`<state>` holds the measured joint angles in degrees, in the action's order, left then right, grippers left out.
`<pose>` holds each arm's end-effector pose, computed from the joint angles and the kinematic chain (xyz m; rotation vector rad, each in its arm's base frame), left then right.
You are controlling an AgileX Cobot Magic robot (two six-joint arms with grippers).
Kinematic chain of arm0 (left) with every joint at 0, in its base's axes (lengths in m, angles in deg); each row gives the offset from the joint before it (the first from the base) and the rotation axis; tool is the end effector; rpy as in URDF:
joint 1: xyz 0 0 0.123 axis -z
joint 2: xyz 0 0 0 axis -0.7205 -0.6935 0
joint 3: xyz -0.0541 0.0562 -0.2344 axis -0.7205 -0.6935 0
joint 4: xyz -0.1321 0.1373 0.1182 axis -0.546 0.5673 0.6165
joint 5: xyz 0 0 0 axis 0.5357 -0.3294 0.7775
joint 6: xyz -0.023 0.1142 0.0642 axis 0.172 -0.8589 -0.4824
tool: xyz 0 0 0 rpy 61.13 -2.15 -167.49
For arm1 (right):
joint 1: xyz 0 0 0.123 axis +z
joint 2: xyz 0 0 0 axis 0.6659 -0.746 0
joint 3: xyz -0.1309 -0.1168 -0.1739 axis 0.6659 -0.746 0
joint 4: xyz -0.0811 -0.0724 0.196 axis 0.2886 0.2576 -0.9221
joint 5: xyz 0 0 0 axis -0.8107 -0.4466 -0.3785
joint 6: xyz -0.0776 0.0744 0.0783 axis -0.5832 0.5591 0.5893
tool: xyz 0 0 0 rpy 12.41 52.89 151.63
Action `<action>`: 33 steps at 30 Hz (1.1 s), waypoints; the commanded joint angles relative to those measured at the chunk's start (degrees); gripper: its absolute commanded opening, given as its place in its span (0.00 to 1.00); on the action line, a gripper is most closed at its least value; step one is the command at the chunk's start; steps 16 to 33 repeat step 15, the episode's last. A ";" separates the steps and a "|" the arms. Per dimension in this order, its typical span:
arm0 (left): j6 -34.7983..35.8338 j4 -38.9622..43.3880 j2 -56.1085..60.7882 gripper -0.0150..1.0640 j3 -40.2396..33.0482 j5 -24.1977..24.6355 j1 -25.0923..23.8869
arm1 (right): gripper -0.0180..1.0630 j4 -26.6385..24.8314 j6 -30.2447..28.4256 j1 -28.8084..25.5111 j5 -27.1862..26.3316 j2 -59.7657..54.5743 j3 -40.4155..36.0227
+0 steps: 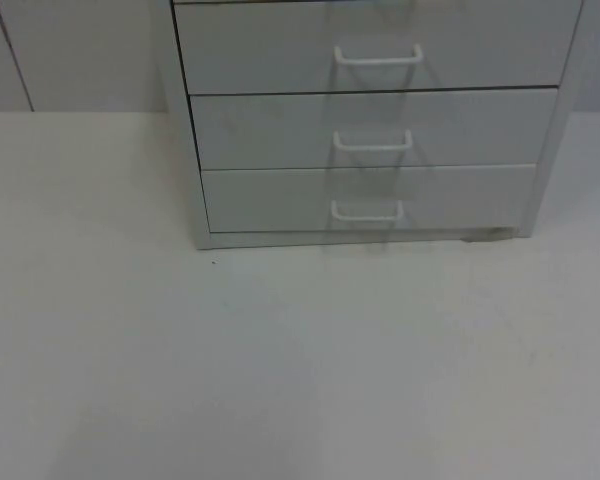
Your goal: Open the drawer with the left hand, place the block into the drawer with the right hand, then close the drawer with the left hand.
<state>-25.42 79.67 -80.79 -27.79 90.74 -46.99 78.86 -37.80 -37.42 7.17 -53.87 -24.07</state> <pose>0.0453 -0.0019 0.2412 -0.0069 2.0741 -0.0121 0.0427 0.0017 0.2474 -0.0879 2.0535 0.0236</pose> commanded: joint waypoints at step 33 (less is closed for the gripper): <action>0.46 0.25 0.21 0.99 -0.19 -0.57 0.26 | 0.99 0.17 -0.28 -1.39 -0.84 0.13 -0.44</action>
